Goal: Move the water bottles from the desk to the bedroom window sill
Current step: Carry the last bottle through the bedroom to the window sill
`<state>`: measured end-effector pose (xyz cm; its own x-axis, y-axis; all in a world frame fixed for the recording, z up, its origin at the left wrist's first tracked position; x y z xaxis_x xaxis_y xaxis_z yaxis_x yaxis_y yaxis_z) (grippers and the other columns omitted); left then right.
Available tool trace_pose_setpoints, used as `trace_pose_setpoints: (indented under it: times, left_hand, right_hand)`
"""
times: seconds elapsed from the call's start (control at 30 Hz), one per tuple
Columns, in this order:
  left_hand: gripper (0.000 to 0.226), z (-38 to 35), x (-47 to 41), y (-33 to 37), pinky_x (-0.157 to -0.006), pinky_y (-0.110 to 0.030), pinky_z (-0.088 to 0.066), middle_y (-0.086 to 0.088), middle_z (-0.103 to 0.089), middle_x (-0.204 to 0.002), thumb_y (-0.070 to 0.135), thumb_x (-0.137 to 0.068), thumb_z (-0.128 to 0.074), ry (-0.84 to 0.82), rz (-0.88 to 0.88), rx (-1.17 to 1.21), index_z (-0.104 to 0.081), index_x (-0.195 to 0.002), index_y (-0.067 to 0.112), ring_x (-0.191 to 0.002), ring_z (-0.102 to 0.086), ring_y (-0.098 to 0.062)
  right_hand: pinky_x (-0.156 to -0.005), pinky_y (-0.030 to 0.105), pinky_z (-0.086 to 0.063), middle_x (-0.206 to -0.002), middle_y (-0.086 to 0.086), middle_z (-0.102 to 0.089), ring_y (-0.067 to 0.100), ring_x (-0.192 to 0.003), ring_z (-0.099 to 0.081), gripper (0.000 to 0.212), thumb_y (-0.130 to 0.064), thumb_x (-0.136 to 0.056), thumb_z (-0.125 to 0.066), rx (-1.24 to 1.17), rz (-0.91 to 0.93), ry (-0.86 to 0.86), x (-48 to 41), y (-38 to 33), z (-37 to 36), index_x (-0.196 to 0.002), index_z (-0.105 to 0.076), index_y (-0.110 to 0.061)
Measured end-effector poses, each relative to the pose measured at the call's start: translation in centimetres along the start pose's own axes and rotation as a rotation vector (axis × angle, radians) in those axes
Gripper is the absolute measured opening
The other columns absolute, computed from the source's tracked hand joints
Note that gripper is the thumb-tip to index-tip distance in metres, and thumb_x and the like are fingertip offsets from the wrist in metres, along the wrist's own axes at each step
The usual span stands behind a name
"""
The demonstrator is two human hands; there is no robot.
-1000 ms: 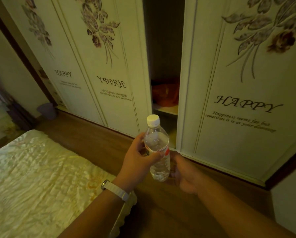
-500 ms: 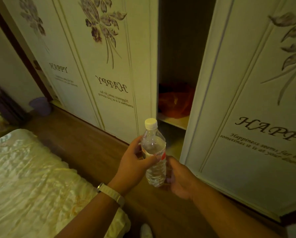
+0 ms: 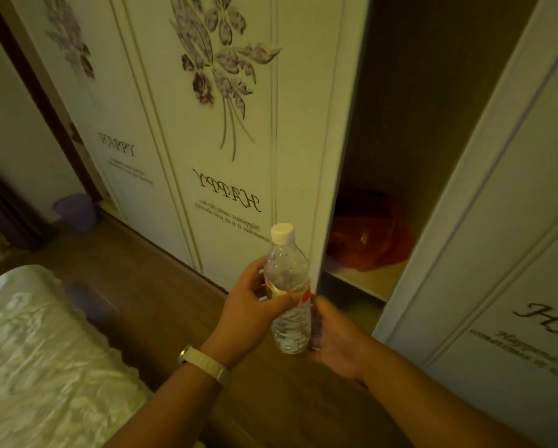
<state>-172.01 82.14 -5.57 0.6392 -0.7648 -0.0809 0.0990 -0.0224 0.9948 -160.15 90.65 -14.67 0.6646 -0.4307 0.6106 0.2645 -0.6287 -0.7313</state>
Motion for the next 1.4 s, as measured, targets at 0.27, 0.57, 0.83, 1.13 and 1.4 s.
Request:
trace_pose_setpoints:
  times: [0.27, 0.57, 0.83, 1.13, 1.4]
  left_hand:
    - [0.061, 7.1, -5.8, -2.3, -0.092, -0.045, -0.056, 0.005, -0.072, -0.114, 0.014, -0.075, -0.084, 0.155, 0.067, 0.006, -0.057, -0.119, 0.046, -0.105, -0.070, -0.017]
    - [0.062, 15.0, -16.1, -4.6, -0.089, -0.036, -0.056, 0.008, -0.071, -0.116, 0.011, -0.077, -0.080, 0.332, 0.124, -0.028, -0.055, -0.130, 0.032, -0.106, -0.069, -0.012]
    - [0.062, 21.3, -22.8, -3.2, -0.089, -0.035, -0.055, 0.009, -0.071, -0.115, 0.016, -0.074, -0.085, 0.548, 0.133, -0.114, -0.057, -0.125, 0.037, -0.106, -0.068, -0.011]
    - [0.067, 28.4, -25.5, -3.9, -0.093, -0.044, -0.056, 0.002, -0.072, -0.117, 0.027, -0.068, -0.086, 0.687, 0.187, -0.134, -0.057, -0.128, 0.031, -0.108, -0.069, -0.017]
    - [0.063, 37.6, -28.5, -6.2, -0.093, -0.040, -0.056, 0.003, -0.072, -0.116, 0.011, -0.073, -0.085, 0.746, 0.214, -0.104, -0.058, -0.127, 0.029, -0.106, -0.069, -0.014]
  right_hand:
    - [-0.072, 0.040, -0.057, -0.111, 0.015, -0.072, 0.035, -0.104, -0.067, 0.042, -0.047, -0.093, -0.058, 0.111, -0.073, -0.105, -8.9, -2.9, -6.1, -0.116, -0.068, -0.014]
    - [-0.078, 0.042, -0.053, -0.101, 0.016, -0.072, 0.033, -0.095, -0.065, 0.040, -0.048, -0.095, -0.053, 0.254, -0.146, -0.251, -21.3, -8.8, -13.7, -0.107, -0.070, -0.014]
    - [-0.076, 0.042, -0.051, -0.100, 0.016, -0.075, 0.033, -0.095, -0.066, 0.046, -0.052, -0.095, -0.051, 0.348, -0.180, -0.410, -29.1, -14.3, -21.0, -0.108, -0.071, -0.013]
    - [-0.092, 0.047, -0.052, -0.116, 0.016, -0.073, 0.039, -0.115, -0.064, 0.047, -0.052, -0.096, -0.047, 0.487, -0.220, -0.526, -34.2, -15.6, -28.4, -0.117, -0.068, -0.015]
    - [-0.082, 0.041, -0.049, -0.119, 0.021, -0.070, 0.043, -0.118, -0.061, 0.050, -0.051, -0.098, -0.046, 0.520, -0.274, -0.554, -40.6, -14.4, -36.5, -0.119, -0.068, -0.012]
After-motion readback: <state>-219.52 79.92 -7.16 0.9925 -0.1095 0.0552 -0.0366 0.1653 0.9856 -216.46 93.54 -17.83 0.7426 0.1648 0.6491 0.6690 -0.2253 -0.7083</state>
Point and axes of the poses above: each hand's wrist, its own x-axis away from the middle knuckle, its own z-axis out of the back of the hand, y = z × x, the point moved 9 cm from there along -x, towards the middle knuckle
